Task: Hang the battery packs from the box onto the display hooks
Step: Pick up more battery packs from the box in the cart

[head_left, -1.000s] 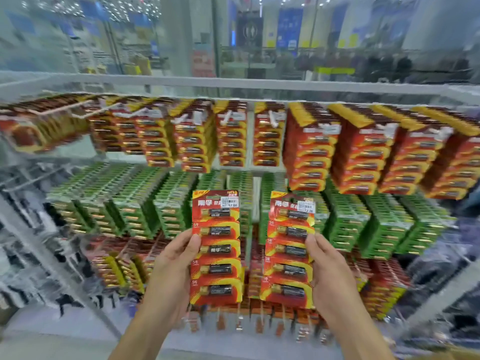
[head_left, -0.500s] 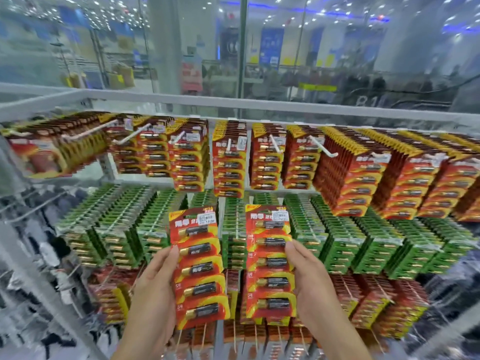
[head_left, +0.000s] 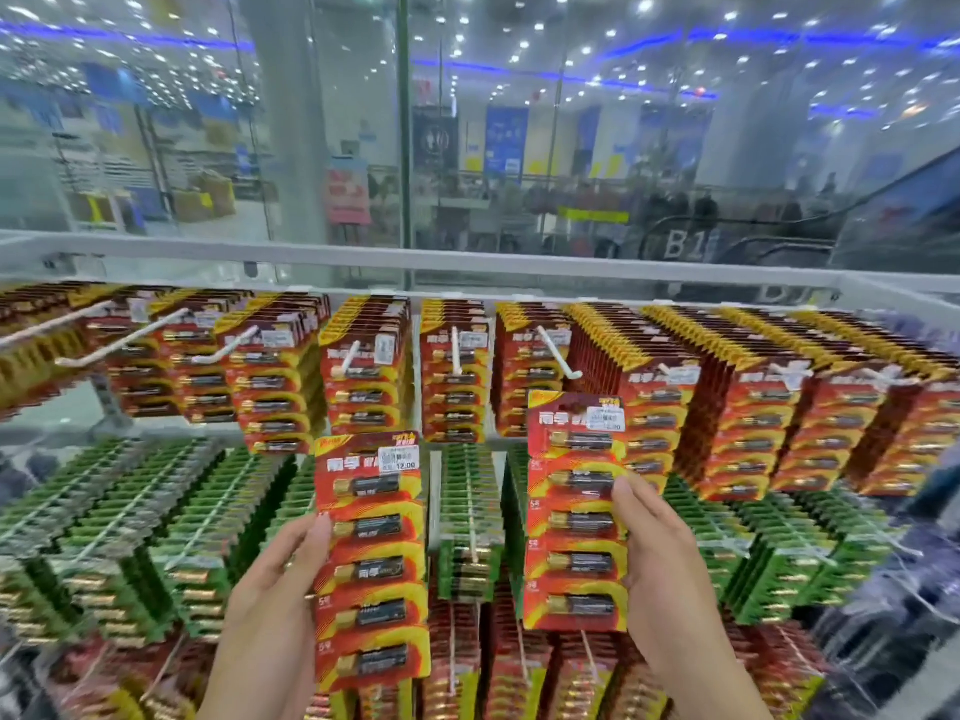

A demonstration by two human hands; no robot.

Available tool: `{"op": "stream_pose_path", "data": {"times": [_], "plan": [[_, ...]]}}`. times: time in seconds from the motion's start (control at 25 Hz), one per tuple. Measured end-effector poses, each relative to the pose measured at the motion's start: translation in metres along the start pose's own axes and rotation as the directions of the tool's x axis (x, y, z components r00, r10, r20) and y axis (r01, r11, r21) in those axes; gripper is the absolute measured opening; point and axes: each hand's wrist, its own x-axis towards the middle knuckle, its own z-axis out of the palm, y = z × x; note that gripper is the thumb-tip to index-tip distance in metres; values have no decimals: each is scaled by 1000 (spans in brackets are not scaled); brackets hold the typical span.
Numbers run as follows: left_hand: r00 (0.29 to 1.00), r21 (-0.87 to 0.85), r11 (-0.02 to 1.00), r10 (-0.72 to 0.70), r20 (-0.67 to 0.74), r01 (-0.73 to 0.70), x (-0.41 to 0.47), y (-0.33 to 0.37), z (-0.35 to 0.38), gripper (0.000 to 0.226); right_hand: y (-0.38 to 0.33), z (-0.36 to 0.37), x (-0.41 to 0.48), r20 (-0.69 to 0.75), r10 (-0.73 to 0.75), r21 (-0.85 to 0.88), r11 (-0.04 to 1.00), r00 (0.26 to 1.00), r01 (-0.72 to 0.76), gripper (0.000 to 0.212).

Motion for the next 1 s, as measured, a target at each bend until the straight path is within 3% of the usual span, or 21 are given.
{"op": "stream_pose_path", "data": {"times": [0.04, 0.08, 0.2, 0.44, 0.6, 0.76, 1.0], "plan": [[1000, -6, 1000, 16, -14, -16, 1, -3, 2, 26, -6, -4, 6, 19, -31, 12, 999, 999, 31, 43], [999, -9, 1000, 29, -27, -29, 2, -5, 1, 27, -9, -7, 11, 36, -53, 1, 999, 998, 53, 43], [999, -3, 999, 37, -39, -38, 1, -8, -1, 38, -10, -13, 20, 34, -52, -51, 997, 998, 53, 78], [999, -7, 999, 35, -9, -35, 8, -1, -1, 30, -10, -10, 34, 12, -83, -52, 995, 996, 83, 30], [1000, 5, 1000, 9, 16, -9, 12, 1, -2, 31, 0, -11, 44, -50, -62, -53, 997, 997, 59, 45], [999, 19, 999, 40, 31, -40, 12, 13, -3, 28, -2, 8, 62, -28, -54, -119, 992, 998, 51, 24], [992, 47, 991, 121, 44, -123, 23, 35, -4, 32, 7, 36, 116, -130, -113, -194, 977, 985, 87, 32]]}}
